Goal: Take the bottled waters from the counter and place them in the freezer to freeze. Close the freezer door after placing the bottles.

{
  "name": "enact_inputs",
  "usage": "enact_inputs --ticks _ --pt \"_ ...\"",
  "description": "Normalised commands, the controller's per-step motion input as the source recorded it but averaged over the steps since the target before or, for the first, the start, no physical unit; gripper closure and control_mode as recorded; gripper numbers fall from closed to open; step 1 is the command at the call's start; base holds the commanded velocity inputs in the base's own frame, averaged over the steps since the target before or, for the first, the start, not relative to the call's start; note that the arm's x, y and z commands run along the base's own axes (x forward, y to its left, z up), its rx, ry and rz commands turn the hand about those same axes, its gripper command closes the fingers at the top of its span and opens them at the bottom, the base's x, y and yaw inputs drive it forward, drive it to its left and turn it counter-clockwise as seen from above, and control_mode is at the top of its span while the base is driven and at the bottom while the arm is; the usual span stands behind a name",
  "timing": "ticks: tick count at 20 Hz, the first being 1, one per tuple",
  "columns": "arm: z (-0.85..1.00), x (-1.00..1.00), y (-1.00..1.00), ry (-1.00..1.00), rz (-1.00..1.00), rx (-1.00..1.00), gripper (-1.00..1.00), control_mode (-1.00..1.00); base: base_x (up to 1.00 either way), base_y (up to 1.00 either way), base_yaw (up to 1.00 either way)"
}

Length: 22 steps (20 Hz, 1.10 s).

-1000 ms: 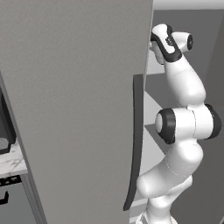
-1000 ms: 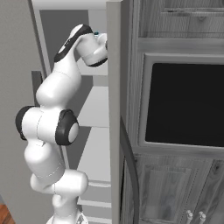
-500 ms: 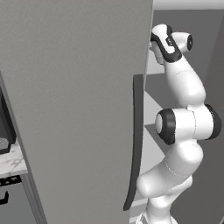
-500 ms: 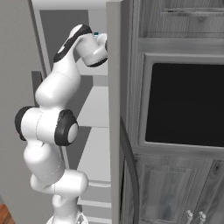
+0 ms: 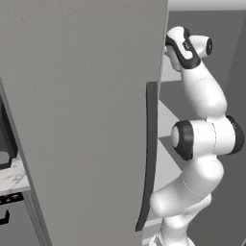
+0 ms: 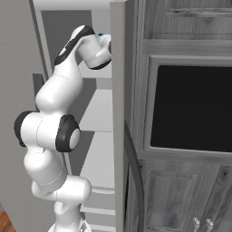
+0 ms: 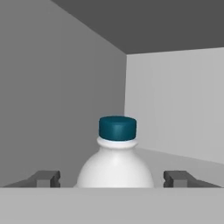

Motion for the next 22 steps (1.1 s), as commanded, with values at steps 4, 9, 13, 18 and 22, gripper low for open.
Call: enact_inputs --ticks 4,9,13,18,22 --pt "0.0 -0.11 0.0 0.0 -0.02 0.0 -1.0 -1.0 0.0 0.0 0.0" --pt "0.03 -0.09 0.04 0.0 -0.06 0.0 -1.0 -1.0 0.0 0.0 0.0" --pt "0.07 -0.44 0.0 0.0 -0.17 0.0 -1.0 -1.0 0.0 0.0 0.0" --pt "0.18 -0.65 0.0 -0.02 -0.18 0.0 -1.0 -1.0 0.0 0.0 0.0" --pt "0.14 -0.93 0.0 -0.06 -0.19 0.0 -1.0 -1.0 0.0 0.0 0.0"
